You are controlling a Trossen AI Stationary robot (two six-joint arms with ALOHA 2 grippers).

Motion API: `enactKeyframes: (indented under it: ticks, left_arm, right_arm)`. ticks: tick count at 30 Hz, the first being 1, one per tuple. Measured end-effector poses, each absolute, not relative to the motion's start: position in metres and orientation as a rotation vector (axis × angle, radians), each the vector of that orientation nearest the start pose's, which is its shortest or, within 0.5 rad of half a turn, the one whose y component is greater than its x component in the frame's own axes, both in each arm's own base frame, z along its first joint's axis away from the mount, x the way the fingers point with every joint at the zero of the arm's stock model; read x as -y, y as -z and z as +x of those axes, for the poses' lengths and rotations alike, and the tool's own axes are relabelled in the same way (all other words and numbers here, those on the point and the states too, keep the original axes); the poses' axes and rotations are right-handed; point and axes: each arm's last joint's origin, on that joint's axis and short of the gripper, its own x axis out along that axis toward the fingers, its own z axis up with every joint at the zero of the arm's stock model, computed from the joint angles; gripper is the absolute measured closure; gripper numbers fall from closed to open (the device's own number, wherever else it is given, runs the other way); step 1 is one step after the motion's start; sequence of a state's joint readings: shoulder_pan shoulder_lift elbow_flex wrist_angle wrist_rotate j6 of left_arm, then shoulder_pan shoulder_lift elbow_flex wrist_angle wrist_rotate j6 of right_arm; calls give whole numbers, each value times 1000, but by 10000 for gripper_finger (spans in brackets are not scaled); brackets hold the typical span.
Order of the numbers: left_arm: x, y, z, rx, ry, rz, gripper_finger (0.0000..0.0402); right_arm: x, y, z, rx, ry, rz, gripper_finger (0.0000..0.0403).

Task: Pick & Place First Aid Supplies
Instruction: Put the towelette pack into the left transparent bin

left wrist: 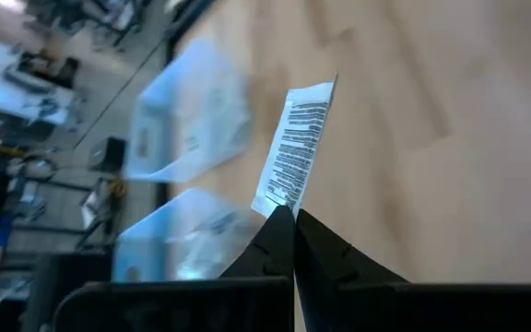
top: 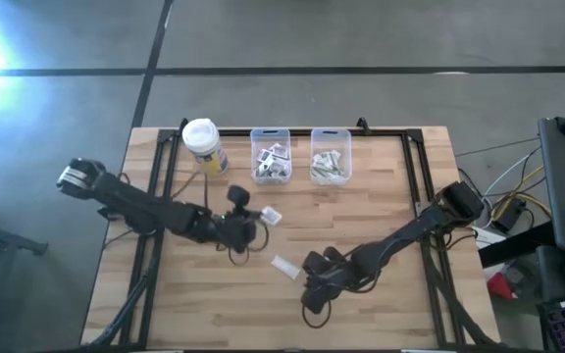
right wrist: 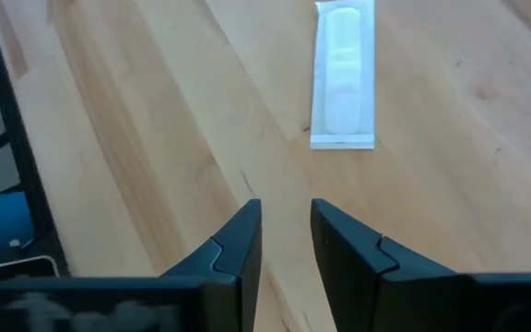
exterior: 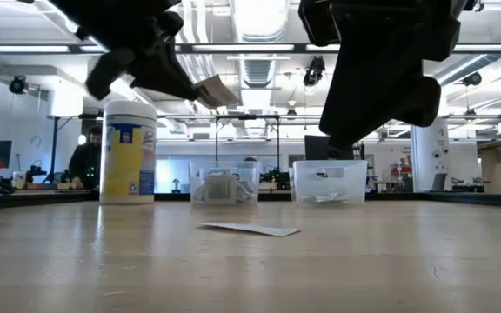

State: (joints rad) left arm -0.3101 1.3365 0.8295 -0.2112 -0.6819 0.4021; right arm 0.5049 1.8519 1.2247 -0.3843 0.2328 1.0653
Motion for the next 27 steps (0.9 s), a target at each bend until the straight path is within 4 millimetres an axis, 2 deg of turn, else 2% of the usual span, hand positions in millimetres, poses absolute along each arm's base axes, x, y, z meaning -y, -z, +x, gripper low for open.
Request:
enactKeyframes:
  ticks: [8,15,21,27]
  left_arm:
    - [8,-260,254,-711,-376,706,401]
    - [-52,-268,250,-666,-403,527,401]
    - [-100,-269,246,-565,-425,316,401]
    - [-126,-256,250,-559,-490,178,401]
  right_arm:
    - [-176,-181,334,-929,292,602,318]
    - [-176,-181,334,-929,289,593,327]
    - [-175,-181,334,-917,297,572,330]
    - [-175,-180,334,-915,300,570,322]
